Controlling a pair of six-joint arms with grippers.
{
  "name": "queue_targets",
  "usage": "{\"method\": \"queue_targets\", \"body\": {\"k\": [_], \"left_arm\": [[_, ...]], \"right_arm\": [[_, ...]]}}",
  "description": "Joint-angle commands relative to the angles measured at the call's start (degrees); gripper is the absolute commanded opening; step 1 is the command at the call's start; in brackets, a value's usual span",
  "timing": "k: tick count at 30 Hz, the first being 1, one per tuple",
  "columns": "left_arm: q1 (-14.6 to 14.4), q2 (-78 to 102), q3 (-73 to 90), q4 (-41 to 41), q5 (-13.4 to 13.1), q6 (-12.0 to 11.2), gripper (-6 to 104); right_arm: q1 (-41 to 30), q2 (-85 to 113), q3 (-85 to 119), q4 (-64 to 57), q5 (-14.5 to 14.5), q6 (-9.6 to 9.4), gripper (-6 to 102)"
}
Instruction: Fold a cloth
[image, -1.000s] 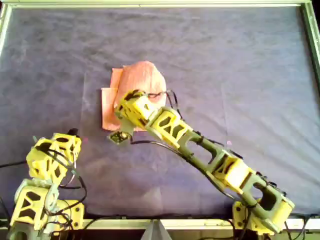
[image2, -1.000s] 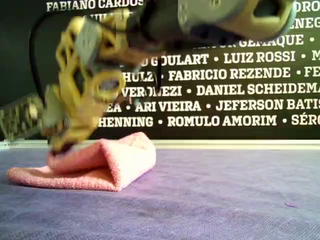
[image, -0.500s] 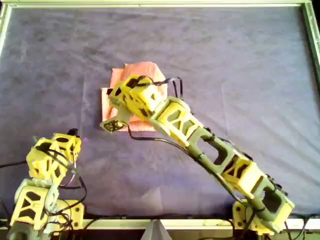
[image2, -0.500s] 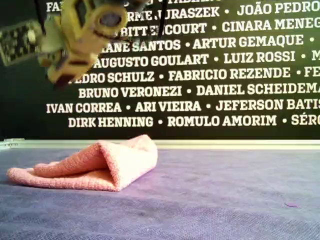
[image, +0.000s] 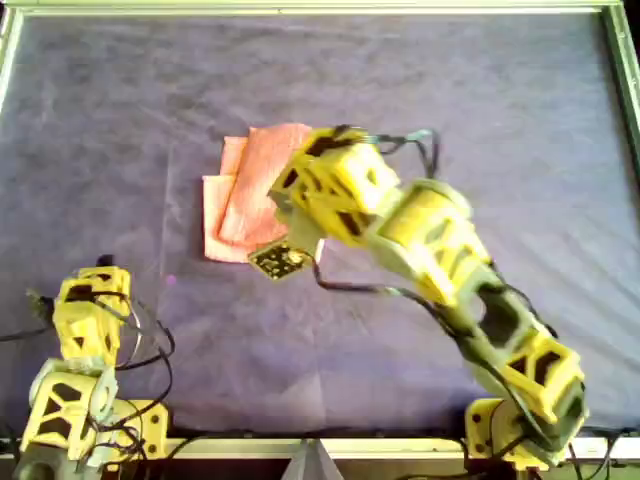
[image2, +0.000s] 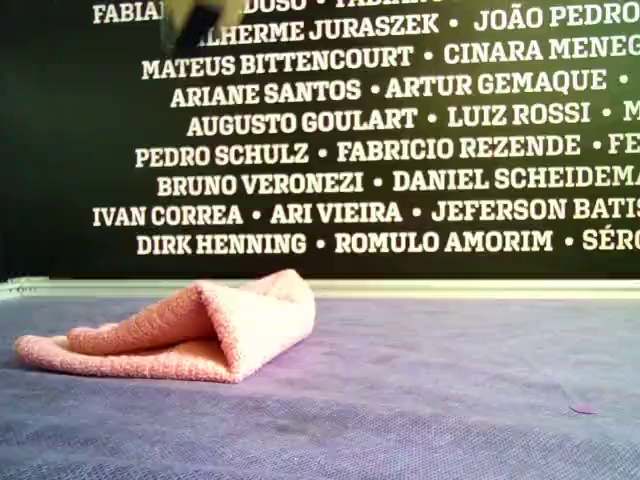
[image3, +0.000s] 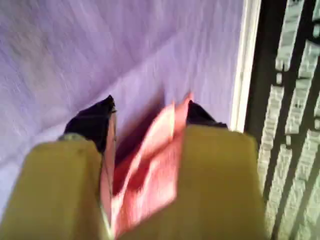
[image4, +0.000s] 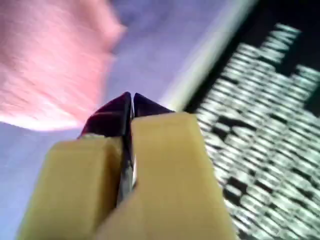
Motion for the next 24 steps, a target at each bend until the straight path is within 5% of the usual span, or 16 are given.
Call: {"method": "queue_targets", "body": {"k": [1, 4, 8, 14, 19, 24], "left_arm": [[0.4, 0.3, -1.0, -0.1, -4.3, -0.6, 45], [0.4, 0.3, -1.0, -0.1, -4.7, -0.6, 35], [0.4, 0.3, -1.0, -0.1, -4.3, 0.1, 17], [0.4, 0.3, -1.0, -0.1, -4.2, 0.2, -2], [0.3, 0.3, -1.1, -0.2, -4.0, -0.7, -2], [-1.8, 0.3, -1.1, -0.2, -0.9, -0.7, -2]], "right_arm": [[-0.8, 11.7, -2.3, 0.0, 4.7, 0.35, -1], [-0.8, 18.4, 3.3, -0.2, 13.7, 0.35, -1], [-0.5, 29.3, 11.5, -3.7, 19.7, 0.35, -1], [-4.4, 45.2, 26.6, -6.9, 23.2, 0.26, -1], [-16.2, 56.0, 42.5, -6.9, 23.8, 0.35, -1], [-27.2, 65.0, 63.2, -8.7, 22.9, 0.35, -1]]}}
